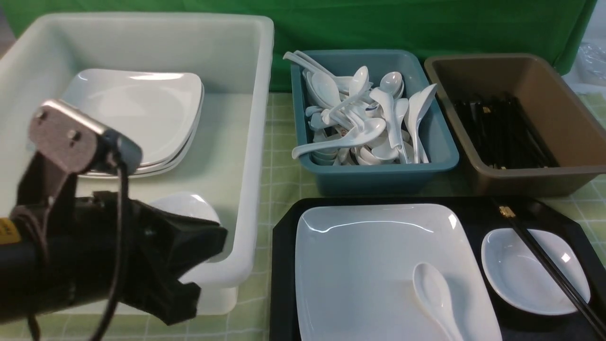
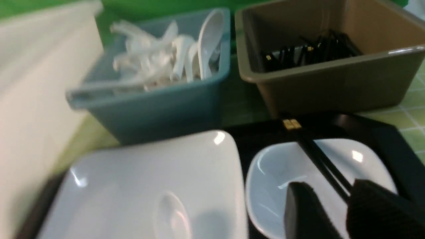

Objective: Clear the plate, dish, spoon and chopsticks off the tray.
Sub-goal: Use the right arm to grab a pair of chopsticks from the plate

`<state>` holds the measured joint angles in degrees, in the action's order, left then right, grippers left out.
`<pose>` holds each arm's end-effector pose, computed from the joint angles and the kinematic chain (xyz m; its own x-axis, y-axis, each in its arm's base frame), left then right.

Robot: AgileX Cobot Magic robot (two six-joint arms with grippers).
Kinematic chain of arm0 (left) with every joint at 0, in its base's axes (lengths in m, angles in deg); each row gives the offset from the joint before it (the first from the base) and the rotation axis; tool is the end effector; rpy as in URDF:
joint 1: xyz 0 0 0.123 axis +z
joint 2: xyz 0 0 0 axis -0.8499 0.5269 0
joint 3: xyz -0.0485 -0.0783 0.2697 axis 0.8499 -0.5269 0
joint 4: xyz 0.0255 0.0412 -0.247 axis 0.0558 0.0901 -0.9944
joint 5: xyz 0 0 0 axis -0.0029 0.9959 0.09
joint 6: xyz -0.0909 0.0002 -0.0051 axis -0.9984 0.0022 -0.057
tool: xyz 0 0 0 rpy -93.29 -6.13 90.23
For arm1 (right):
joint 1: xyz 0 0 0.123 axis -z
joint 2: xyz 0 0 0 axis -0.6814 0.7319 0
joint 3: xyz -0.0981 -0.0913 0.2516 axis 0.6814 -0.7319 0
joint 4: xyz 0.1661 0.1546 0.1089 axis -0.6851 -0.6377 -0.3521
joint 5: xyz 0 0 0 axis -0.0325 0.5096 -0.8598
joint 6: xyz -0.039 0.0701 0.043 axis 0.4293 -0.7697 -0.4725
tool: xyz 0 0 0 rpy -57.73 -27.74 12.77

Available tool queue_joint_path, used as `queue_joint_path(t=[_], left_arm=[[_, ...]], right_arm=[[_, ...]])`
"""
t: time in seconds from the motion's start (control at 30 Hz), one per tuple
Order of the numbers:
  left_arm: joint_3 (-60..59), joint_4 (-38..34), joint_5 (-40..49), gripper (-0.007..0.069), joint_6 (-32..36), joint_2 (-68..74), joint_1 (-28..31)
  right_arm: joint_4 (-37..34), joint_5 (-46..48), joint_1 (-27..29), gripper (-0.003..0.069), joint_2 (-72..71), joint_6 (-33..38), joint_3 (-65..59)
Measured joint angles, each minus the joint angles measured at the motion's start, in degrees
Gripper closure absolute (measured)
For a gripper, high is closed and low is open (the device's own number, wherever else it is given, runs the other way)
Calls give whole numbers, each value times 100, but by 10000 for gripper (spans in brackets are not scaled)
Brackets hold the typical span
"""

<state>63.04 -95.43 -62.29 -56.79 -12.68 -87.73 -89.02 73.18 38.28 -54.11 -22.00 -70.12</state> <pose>0.1416 -0.1096 0.3071 -0.4661 0.2308 -0.8541 0.6691 0.7235 -0.1696 0.0563 0.0073 0.2047 -0.0396 0.4214 -0.9060 -0.1038 0.9001 0.4232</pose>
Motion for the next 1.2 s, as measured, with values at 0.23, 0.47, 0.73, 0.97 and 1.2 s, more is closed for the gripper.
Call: queue_joint_path(t=[0.23, 0.47, 0.73, 0.97, 1.2], left_arm=[[39, 111, -460, 604, 33, 17, -373], [110, 228, -548, 604, 35, 19, -373], [310, 396, -157, 604, 40, -152, -379], [315, 493, 383, 604, 40, -1051, -379], [331, 493, 412, 604, 34, -1454, -379]], right_arm=[[-226, 16, -5, 447, 70, -965, 134], [-194, 2169, -287, 487, 2346, 724, 2228], [867, 4013, -293, 489, 5067, 1480, 4186], [1732, 4335, -293, 361, 6923, 1178, 5049], [2105, 4160, -237, 223, 8286, 1238, 5399]])
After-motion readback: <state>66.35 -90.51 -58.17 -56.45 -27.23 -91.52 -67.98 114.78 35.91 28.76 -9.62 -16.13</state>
